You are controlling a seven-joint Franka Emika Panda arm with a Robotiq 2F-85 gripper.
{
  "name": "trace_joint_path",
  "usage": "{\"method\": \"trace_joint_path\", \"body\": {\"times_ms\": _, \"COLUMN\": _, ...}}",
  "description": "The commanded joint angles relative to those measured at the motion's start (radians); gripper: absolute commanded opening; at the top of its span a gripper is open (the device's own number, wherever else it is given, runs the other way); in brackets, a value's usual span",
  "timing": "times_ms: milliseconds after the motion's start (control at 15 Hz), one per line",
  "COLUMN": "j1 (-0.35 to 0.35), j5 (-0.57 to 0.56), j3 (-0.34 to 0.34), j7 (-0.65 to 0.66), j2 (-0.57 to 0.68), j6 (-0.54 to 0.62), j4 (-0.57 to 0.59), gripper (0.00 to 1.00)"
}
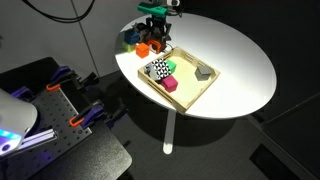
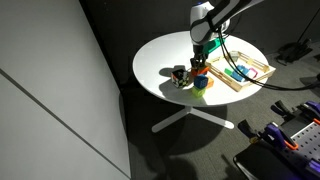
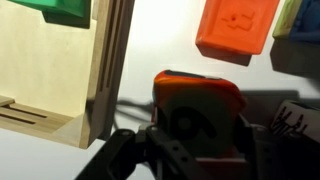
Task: Put the plush toy inside the tray
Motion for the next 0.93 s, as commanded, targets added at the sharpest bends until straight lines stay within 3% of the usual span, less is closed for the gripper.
{"method": "trace_joint_path", "body": {"times_ms": 0, "j1": -0.034, "j5": 0.018, "j3": 0.009, "j7": -0.009, "j2": -0.061, "j6": -0.021, "j4": -0.025, "gripper": 0.37}}
{"method": "trace_joint_path", "body": {"times_ms": 200, "j1": -0.065, "j5": 0.030, "j3": 0.009, "j7": -0.017, "j2": -0.104, "j6": -0.034, "j4": -0.039, "gripper": 0.22}}
{"method": "trace_joint_path", "body": {"times_ms": 400, "j1": -0.089, "j5": 0.035, "j3": 0.000, "j7": -0.013, "j2": -0.138, "j6": -0.075, "j4": -0.045, "gripper": 0.15}}
{"method": "trace_joint_path", "body": {"times_ms": 667, "j1": -0.119, "j5": 0.030, "j3": -0.011, "j7": -0.017, "j2": -0.179, "j6": -0.147, "j4": -0.059, "gripper": 0.09}}
{"method": "trace_joint_path", "body": {"times_ms": 867, "j1": -0.141, "j5": 0.031, "j3": -0.022, "j7": -0.017, "j2": -0.202, "j6": -0.178, "j4": -0.077, "gripper": 0.11}}
